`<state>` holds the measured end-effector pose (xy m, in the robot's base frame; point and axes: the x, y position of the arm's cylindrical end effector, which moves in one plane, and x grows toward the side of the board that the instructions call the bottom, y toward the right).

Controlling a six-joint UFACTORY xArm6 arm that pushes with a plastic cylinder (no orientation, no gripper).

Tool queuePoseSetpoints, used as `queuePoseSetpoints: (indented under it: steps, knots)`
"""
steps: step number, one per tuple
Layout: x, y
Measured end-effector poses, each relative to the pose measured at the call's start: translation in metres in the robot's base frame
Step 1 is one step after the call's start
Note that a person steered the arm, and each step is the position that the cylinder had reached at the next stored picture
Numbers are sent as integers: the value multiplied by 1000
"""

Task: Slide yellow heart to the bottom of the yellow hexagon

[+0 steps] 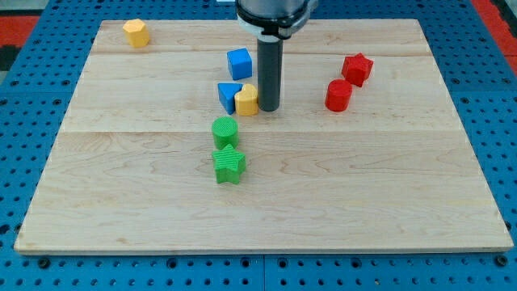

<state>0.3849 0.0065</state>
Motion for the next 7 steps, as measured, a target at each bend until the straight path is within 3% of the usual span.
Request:
queuePoseSetpoints:
  steps: [2,3,4,5,7]
  knots:
    - [-21,-20]
    - [10,6]
    - [21,-10]
    - [-34,-57]
    - [-51,-136]
